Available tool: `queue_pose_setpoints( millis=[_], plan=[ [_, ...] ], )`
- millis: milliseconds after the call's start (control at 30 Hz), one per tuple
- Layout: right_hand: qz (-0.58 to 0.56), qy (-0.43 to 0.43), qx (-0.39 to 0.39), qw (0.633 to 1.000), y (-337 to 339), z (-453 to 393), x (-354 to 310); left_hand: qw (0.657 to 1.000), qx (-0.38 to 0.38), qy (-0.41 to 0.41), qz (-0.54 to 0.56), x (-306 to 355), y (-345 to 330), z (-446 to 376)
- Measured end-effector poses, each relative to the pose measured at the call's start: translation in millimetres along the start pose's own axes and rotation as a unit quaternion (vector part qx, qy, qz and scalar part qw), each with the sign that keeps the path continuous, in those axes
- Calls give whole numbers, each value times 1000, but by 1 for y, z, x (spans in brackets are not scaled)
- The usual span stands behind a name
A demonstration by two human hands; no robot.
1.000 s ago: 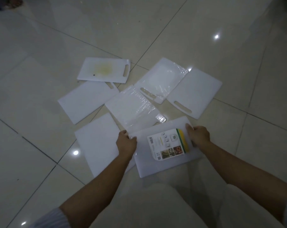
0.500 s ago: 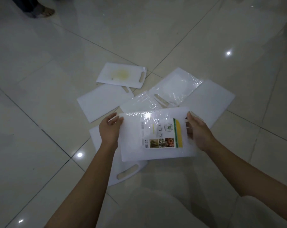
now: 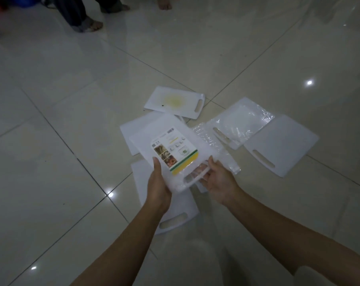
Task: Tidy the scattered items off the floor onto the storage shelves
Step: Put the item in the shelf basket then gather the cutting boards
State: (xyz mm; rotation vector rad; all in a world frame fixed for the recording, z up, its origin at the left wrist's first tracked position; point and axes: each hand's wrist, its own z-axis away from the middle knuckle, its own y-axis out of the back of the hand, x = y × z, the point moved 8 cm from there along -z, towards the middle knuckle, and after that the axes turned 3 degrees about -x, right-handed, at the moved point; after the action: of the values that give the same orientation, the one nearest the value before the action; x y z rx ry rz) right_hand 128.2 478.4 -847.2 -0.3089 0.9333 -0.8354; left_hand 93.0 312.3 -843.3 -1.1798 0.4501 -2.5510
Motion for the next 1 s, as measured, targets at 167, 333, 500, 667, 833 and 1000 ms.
queue_pose_setpoints(
  millis=[167,333,500,667,833,1000],
  plan=[
    [79,-66,-52,993,-2,-3,36,986,140,-50,-81,6,47,-5],
    [293,45,107,949,42,-17,-5,970,153,-123,-145,21,74,0],
    [568,93,331,748,103,-26,-64,972,153,-97,-151,7,106,-2],
    [624,38,297,722,111,-42,-59,969,154,-90,-173,-2,124,-3],
    [566,-12,311,763,118,-50,-56,967,145,-84,-189,-5,132,-9],
    [561,-67,329,757,120,-53,-53,968,143,-94,-185,-5,129,-10]
  ],
)
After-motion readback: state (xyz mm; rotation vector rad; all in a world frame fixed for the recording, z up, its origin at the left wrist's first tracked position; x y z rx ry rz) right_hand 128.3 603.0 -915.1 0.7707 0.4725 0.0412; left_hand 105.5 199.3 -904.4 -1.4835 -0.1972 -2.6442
